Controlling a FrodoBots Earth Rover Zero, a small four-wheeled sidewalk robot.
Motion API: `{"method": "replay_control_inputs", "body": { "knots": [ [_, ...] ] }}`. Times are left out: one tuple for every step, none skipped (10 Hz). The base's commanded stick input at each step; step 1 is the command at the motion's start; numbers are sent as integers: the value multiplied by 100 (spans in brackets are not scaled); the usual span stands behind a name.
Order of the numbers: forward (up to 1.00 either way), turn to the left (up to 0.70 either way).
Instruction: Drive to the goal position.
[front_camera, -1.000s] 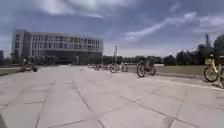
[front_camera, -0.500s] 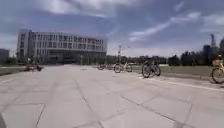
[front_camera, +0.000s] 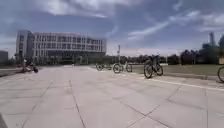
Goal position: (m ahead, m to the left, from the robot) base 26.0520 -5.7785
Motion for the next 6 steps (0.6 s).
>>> {"method": "replay_control_inputs", "body": {
  "knots": [
    [70,14],
    [70,14],
    [70,14],
    [70,14],
    [70,14],
    [70,14]
  ]
}}
